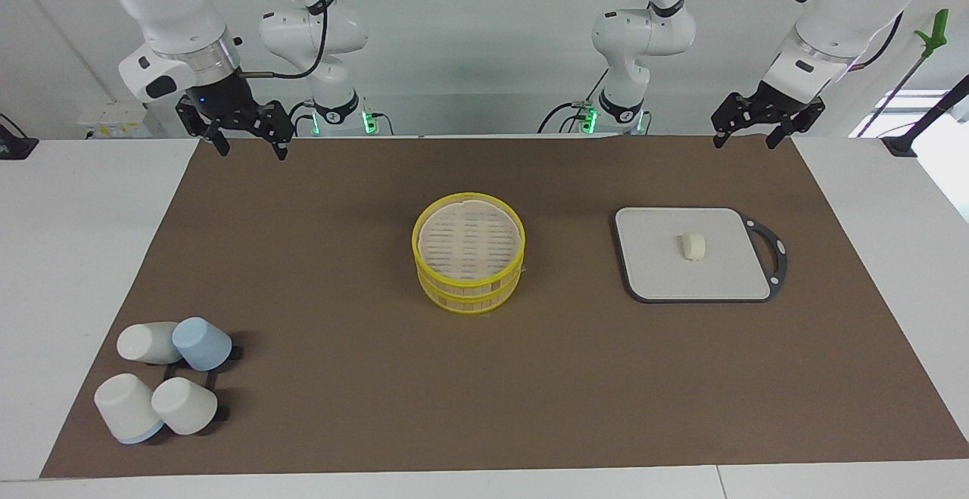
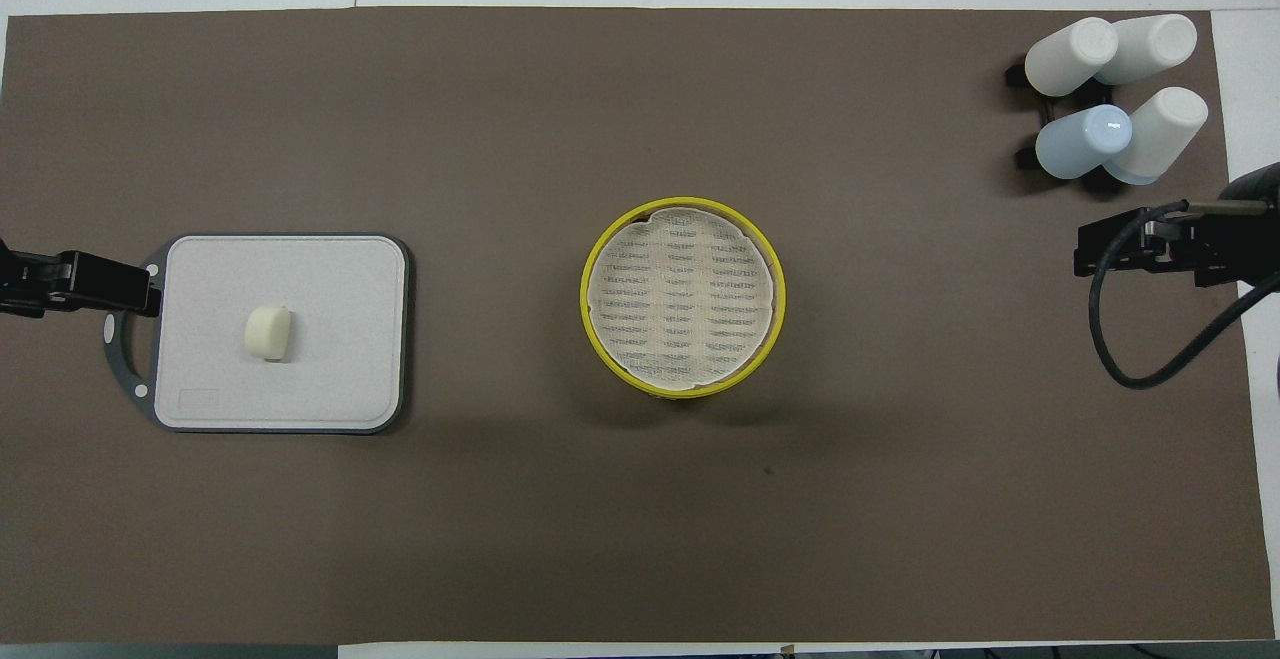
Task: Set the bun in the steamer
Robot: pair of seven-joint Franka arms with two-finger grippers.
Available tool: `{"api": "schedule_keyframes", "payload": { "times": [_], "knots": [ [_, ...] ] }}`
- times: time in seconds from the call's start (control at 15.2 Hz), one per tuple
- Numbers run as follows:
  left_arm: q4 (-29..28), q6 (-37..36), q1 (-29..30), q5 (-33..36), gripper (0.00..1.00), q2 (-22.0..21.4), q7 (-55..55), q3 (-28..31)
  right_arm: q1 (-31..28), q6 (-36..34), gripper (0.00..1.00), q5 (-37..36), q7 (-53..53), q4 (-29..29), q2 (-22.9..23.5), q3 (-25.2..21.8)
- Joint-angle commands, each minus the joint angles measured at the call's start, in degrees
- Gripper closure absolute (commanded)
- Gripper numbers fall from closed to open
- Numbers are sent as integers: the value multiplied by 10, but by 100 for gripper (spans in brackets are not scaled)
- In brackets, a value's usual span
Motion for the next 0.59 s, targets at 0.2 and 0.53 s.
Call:
{"api": "schedule_keyframes", "payload": {
  "times": [0.2, 0.53],
  "knots": [
    [0, -9, -10, 10, 0, -5, -6, 4, -2, -1, 0, 21, -12, 11, 7, 10],
    [0, -9, -8, 10, 0, -5, -4, 4, 47, -13, 0, 38, 221, 168, 158, 140]
  ]
}}
